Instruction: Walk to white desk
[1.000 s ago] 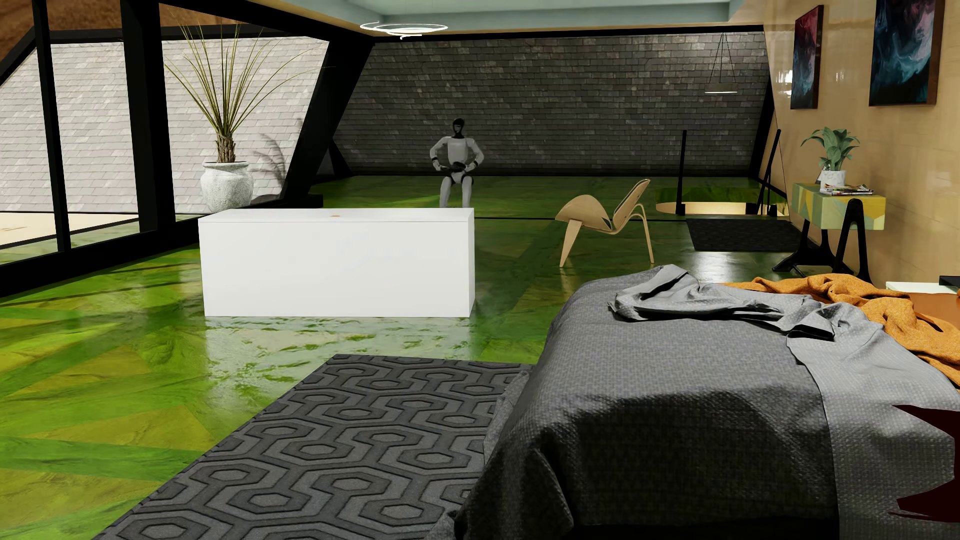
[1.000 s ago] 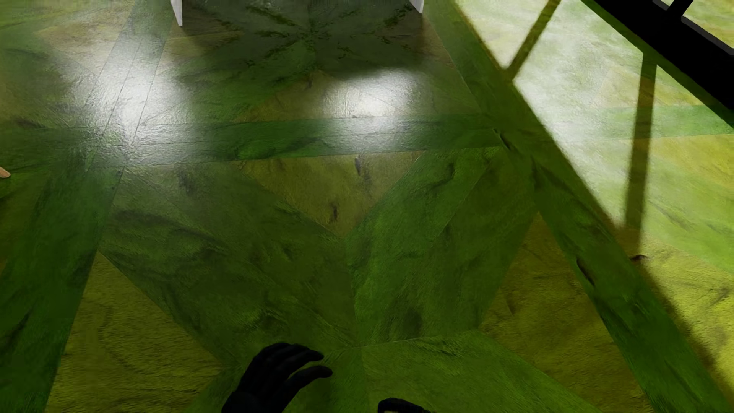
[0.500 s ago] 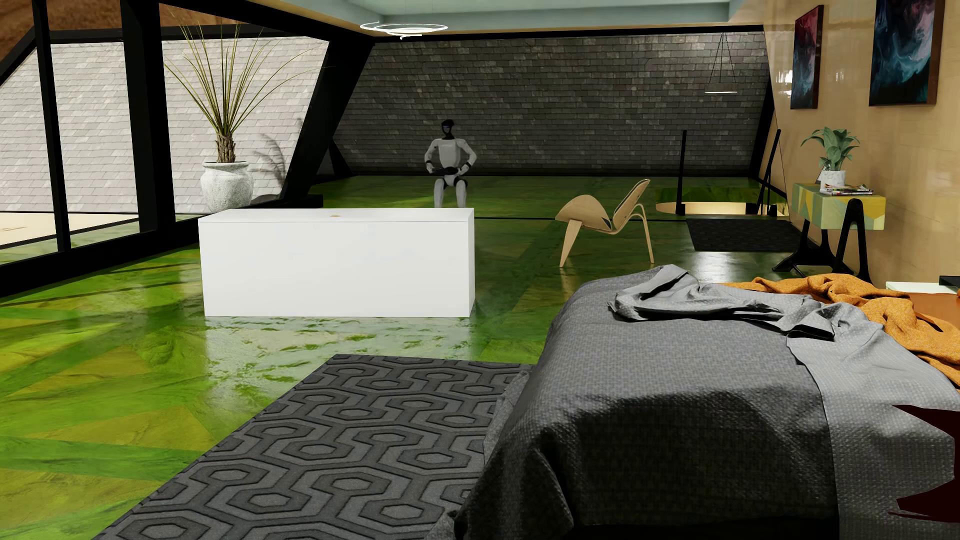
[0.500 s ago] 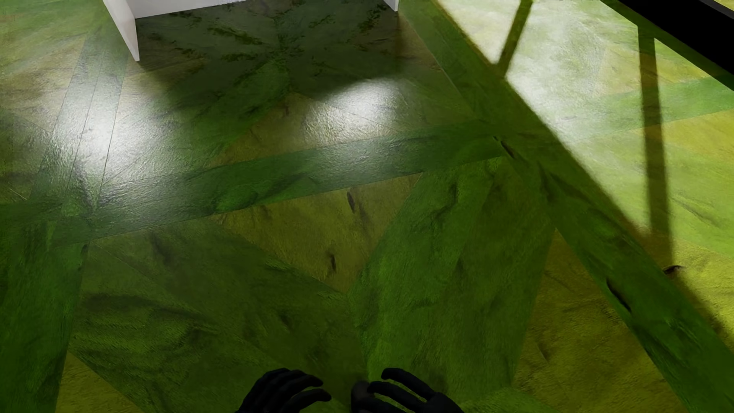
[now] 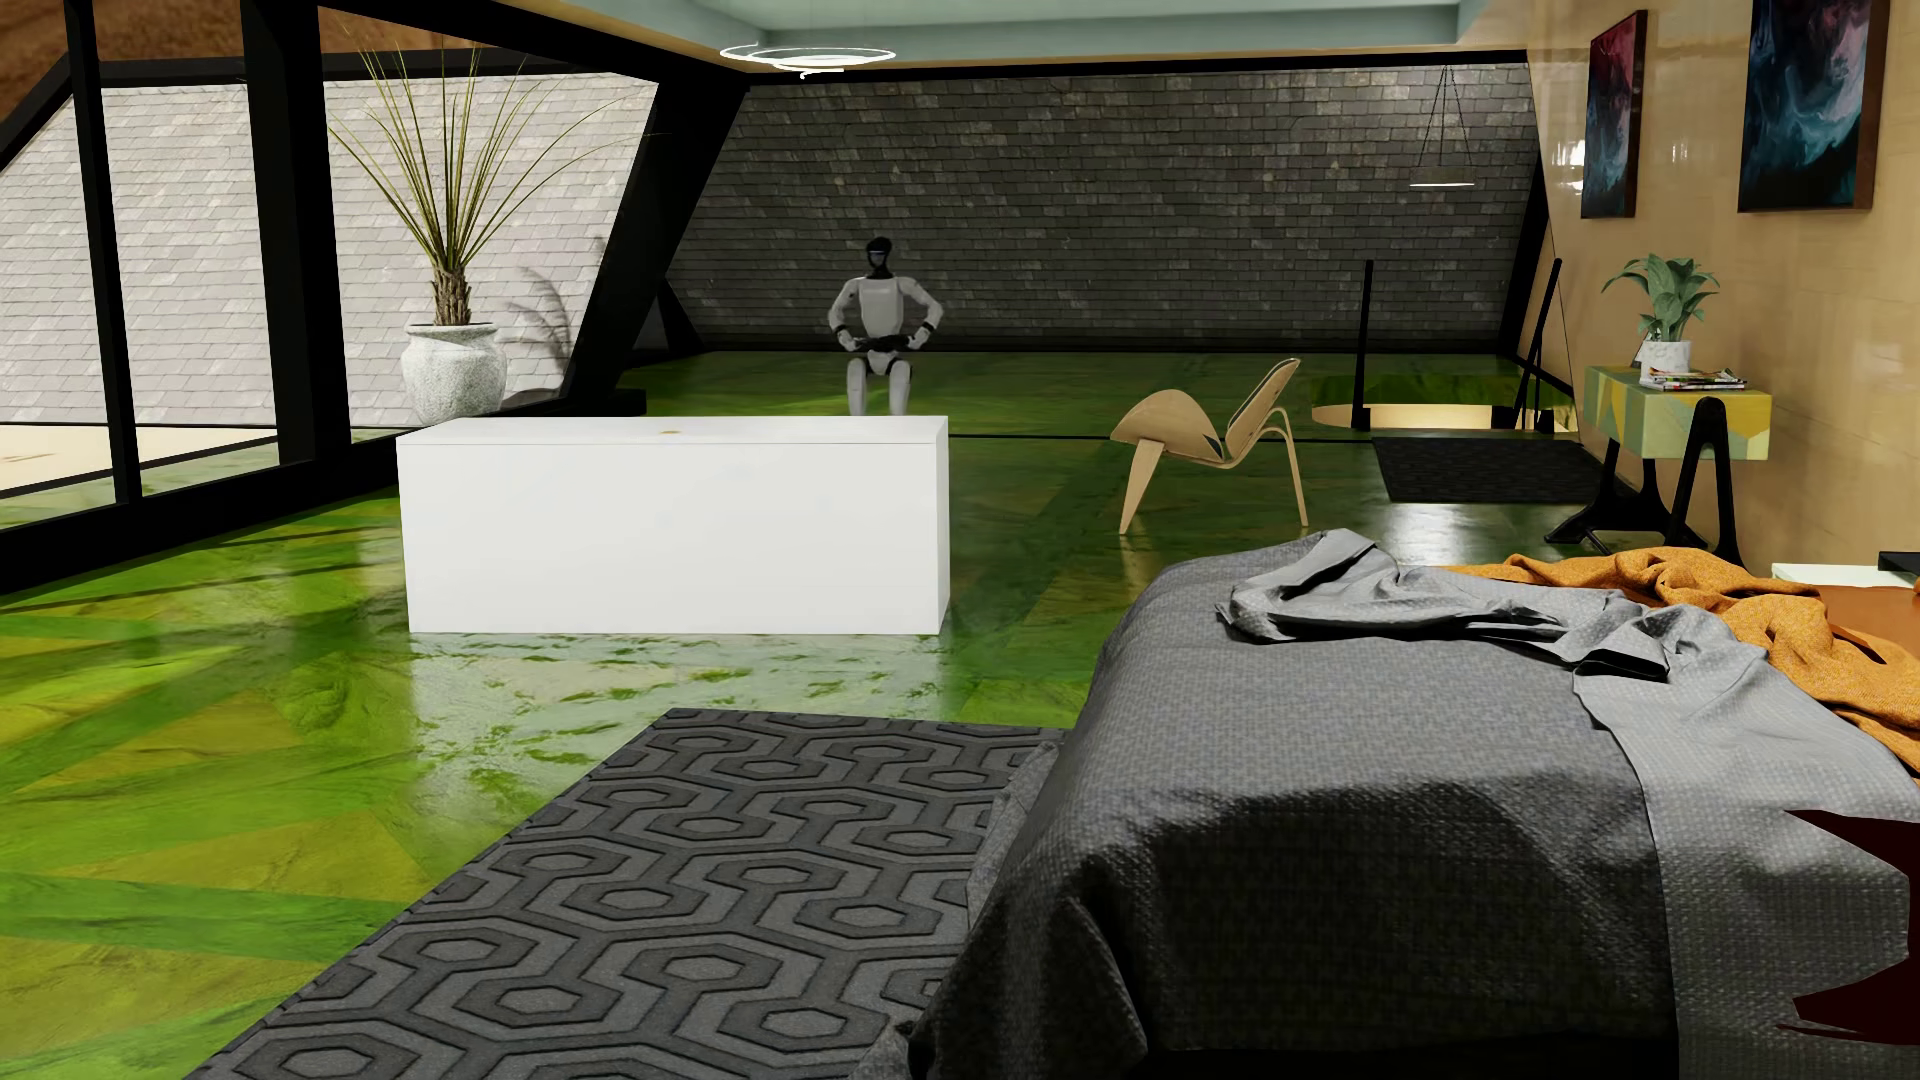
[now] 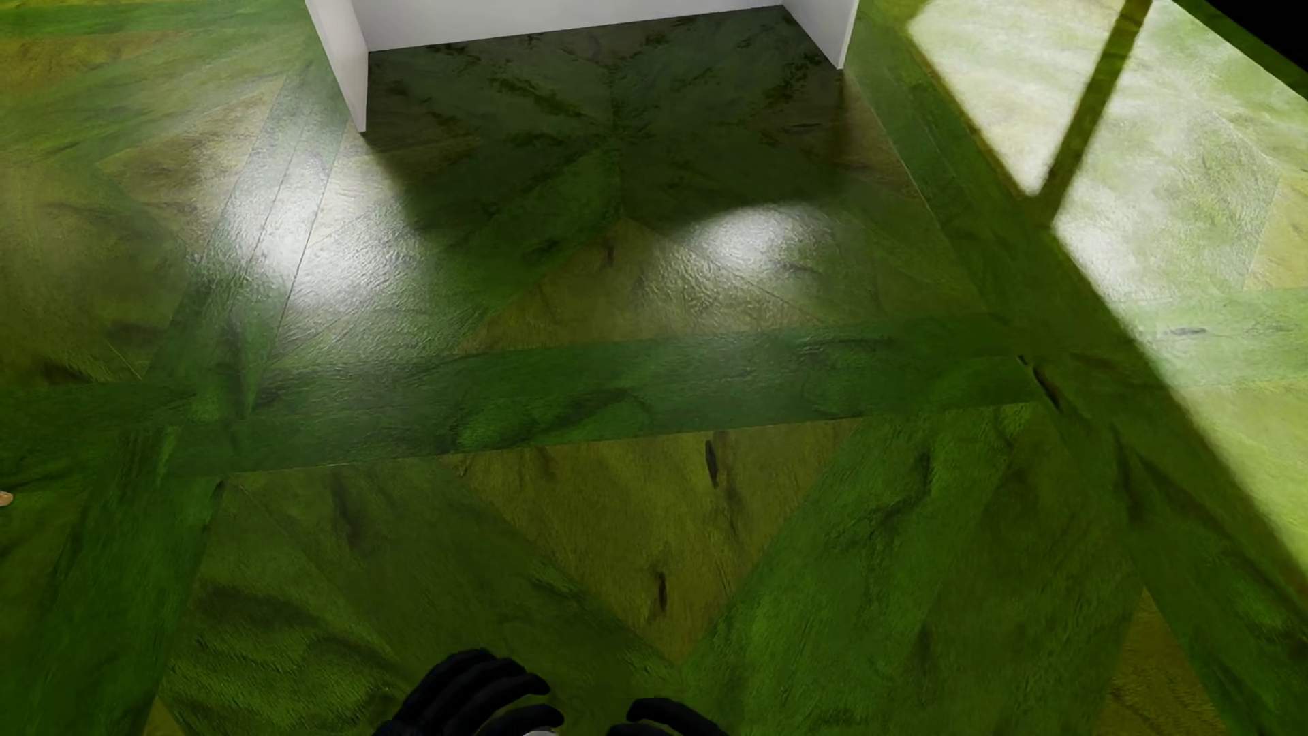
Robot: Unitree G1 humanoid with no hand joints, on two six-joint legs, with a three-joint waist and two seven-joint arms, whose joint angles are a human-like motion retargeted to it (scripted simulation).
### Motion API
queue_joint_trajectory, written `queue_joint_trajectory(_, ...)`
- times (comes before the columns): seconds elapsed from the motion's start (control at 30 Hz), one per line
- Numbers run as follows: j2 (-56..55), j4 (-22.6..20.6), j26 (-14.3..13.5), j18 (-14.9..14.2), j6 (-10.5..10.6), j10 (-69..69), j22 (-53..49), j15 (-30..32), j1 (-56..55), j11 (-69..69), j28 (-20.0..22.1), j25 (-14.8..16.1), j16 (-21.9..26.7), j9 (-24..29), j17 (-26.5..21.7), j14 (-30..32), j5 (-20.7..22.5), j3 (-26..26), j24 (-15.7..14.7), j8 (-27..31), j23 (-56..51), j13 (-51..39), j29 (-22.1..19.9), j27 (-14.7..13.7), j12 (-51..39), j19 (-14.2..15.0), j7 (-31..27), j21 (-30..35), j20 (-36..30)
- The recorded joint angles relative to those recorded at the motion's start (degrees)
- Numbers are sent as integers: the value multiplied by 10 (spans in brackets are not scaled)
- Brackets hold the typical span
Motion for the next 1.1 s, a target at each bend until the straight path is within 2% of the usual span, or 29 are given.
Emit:
queue_joint_trajectory(0.1, 48, -15, -9, -19, -12, -256, -11, -12, -2, -35, 0, 10, -31, -4, 1, 77, -5, 7, 7, 9, -3, -8, 0, 4, 14, 4, 33, 7, 35)
queue_joint_trajectory(0.13, 63, -25, -14, -41, -17, -313, -13, -17, -3, -41, 0, 13, -36, -5, 1, 69, -5, 8, 15, 13, -4, -8, 0, 7, 17, 6, 25, 6, 46)
queue_joint_trajectory(0.17, 79, -36, -19, -75, -22, -331, -15, -21, -7, -44, 0, 14, -38, -7, 1, 57, -5, 10, 23, 17, -4, -4, 0, 11, 17, 9, 4, 4, 52)
queue_joint_trajectory(0.2, 97, -48, -24, -47, -26, -328, -17, -23, -3, -50, 0, 15, -44, -9, -1, 93, -9, 11, 27, 20, -4, 1, 0, 15, 15, 13, -6, -1, 54)
queue_joint_trajectory(0.27, 135, -60, -28, -9, -40, -270, -29, -14, 2, -43, 0, 21, -60, -12, -3, 154, -20, 12, 28, 29, -3, 10, 0, 15, 13, 17, -5, -13, 64)
queue_joint_trajectory(0.33, 152, -75, -36, 29, -59, -231, -39, 43, 20, -10, 0, 9, -76, -18, 0, 134, -40, 12, 25, 35, 4, 7, 0, 8, 17, 26, 7, -22, 76)
queue_joint_trajectory(0.4, 140, -93, -38, 39, -80, -244, -29, 131, 61, 52, 0, 1, -84, -25, -8, 108, -71, 13, 20, 44, 26, -10, 0, -1, 23, 46, 31, -1, 77)
queue_joint_trajectory(0.5, 36, -118, -42, 47, -108, -246, -6, 264, 103, 267, 0, 34, -95, -29, -46, 63, -135, 17, 26, 37, 50, -55, 2, 4, 22, 125, 69, 77, 67)
queue_joint_trajectory(0.53, -8, -128, -44, 54, -116, -232, -6, 272, 110, 344, 0, 44, -100, -27, -59, 43, -159, 17, 20, 34, 44, -66, 4, 10, 20, 105, 79, 94, 62)
queue_joint_trajectory(0.57, -52, -138, -45, 59, -124, -217, -10, 237, 117, 407, 0, 52, -104, -25, -67, 25, -174, 16, 11, 38, 36, -72, 3, 17, 19, 103, 88, 103, 59)
queue_joint_trajectory(0.63, -123, -155, -39, 67, -135, -201, -15, 169, 143, 461, 0, 53, -106, -20, -68, -7, -175, 15, -6, 62, 20, -77, 0, 27, 11, 104, 102, 97, 50)
queue_joint_trajectory(0.73, -191, -171, -35, 73, -139, -198, 4, 67, 197, 385, 0, 26, -96, -15, -78, -43, -175, 10, 2, 66, 5, -57, 0, 39, 18, 75, 108, 74, 35)
queue_joint_trajectory(0.77, -207, -174, -33, 73, -138, -203, 9, 51, 214, 331, 0, 20, -94, -14, -79, -50, -173, 8, -2, 58, 3, -49, 1, 40, 17, 76, 106, 65, 28)
queue_joint_trajectory(0.8, -221, -176, -31, 74, -137, -209, 13, 44, 231, 270, 0, 13, -94, -14, -79, -56, -168, 5, -8, 49, 2, -42, 2, 39, 15, 61, 103, 55, 23)
queue_joint_trajectory(0.83, -232, -179, -31, 74, -136, -218, 15, 53, 247, 205, 0, 5, -94, -13, -77, -61, -159, 1, -13, 42, 0, -35, 3, 36, 12, 46, 100, 42, 19)
queue_joint_trajectory(0.87, -240, -181, -27, 75, -134, -228, 11, 78, 263, 137, 0, 6, -94, -14, -77, -65, -150, -2, -14, 33, -2, -34, 3, 36, 14, 48, 97, 39, 13)
queue_joint_trajectory(0.93, -240, -185, -21, 75, -129, -250, 7, 146, 294, -8, 0, 7, -88, -15, -72, -67, -123, -8, -20, 29, -2, -26, 4, 38, 11, 67, 89, 29, 4)
queue_joint_trajectory(0.97, -234, -187, -19, 74, -126, -261, 7, 156, 311, -74, 0, 5, -85, -15, -69, -69, -107, -10, -24, 37, -3, -21, 6, 39, 8, 67, 83, 21, -1)
queue_joint_trajectory(1.03, -225, -191, -20, 72, -119, -275, 6, 164, 345, -135, 0, -4, -79, -17, -56, -74, -83, -13, -29, 60, 5, -15, 16, 31, 9, 96, 71, -3, -3)
queue_joint_trajectory(1.1, -215, -188, -20, 69, -109, -276, 13, 228, 380, -106, 0, -21, -79, -19, -47, -69, -60, -15, -39, 89, 1, -9, 22, 21, 10, 33, 55, -29, 2)
